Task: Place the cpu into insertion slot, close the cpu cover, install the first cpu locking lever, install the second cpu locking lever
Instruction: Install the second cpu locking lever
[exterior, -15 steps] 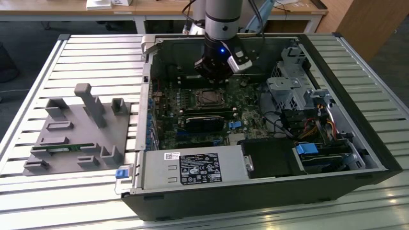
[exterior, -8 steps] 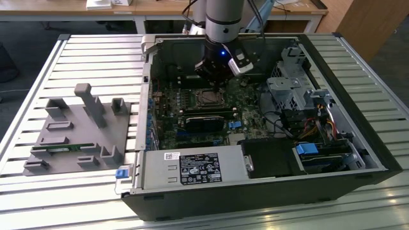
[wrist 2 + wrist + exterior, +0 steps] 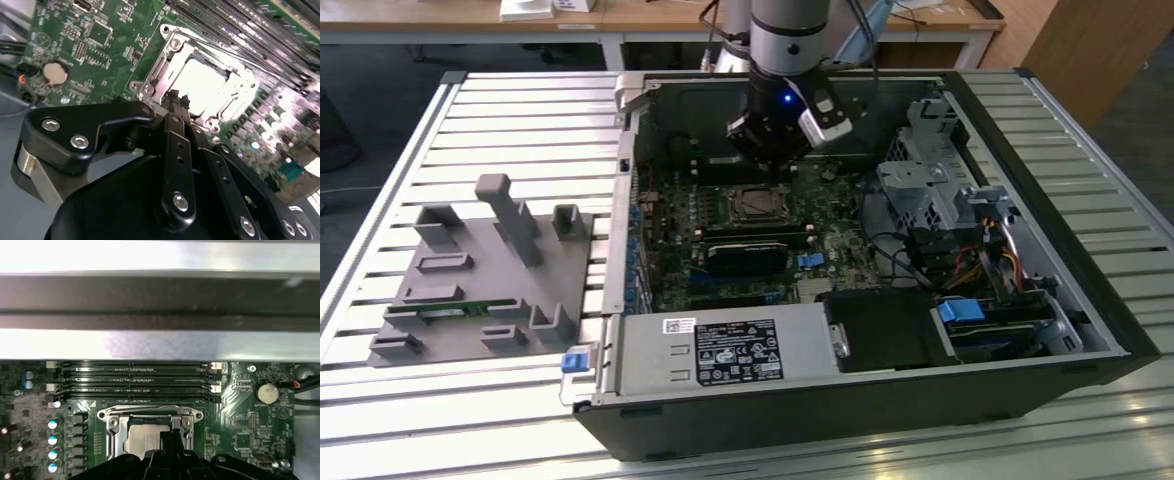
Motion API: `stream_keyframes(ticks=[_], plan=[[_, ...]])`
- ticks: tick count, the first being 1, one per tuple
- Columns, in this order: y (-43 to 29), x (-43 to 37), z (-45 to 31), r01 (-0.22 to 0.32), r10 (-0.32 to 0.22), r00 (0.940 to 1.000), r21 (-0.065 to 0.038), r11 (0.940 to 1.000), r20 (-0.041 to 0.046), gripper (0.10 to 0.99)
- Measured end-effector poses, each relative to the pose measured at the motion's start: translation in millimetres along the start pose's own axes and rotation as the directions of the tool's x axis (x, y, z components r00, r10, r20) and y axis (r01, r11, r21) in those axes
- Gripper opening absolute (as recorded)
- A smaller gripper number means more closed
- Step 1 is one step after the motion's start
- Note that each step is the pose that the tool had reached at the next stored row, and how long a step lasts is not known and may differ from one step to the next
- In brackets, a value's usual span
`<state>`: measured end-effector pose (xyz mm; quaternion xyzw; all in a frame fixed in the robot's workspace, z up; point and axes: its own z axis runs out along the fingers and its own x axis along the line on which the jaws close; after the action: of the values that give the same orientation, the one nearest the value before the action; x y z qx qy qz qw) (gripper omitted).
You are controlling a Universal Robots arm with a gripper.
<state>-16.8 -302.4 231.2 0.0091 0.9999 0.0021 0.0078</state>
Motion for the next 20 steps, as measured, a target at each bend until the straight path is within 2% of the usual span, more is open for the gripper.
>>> stream_keyframes(ticks=[2, 5, 10, 11, 12, 14, 15, 16, 20], plan=[[0.0, -0.1, -4.2, 0.0, 0.0, 1.0, 0.001, 1.0, -0.0002, 0.106], [-1.5, -0.1, -4.6, 0.0, 0.0, 1.0, 0.005, 1.0, -0.0001, 0.106], [-14.6, -0.3, -4.4, 0.0, 0.0, 1.0, 0.005, 1.0, 0.0, 0.106], [-17.1, -0.4, -4.5, 0.0, 0.0, 1.0, 0.002, 1.0, -0.0003, 0.106], [-18.6, -0.4, -4.5, 0.0, 0.0, 1.0, -0.008, 1.0, -0.0023, 0.106], [-20.5, -0.4, -4.4, -0.001, 0.0, 1.0, -0.041, 0.9992, -0.0097, 0.106], [-21.5, -0.5, -4.5, -0.001, 0.0, 0.9999, -0.06, 0.9982, -0.0132, 0.106], [-22.8, -0.5, -4.4, -0.002, 0.0, 0.9999, -0.073, 0.9973, -0.0145, 0.106], [-29.7, -0.6, -3.7, -0.002, 0.001, 0.9999, -0.076, 0.9971, -0.0147, 0.106]])
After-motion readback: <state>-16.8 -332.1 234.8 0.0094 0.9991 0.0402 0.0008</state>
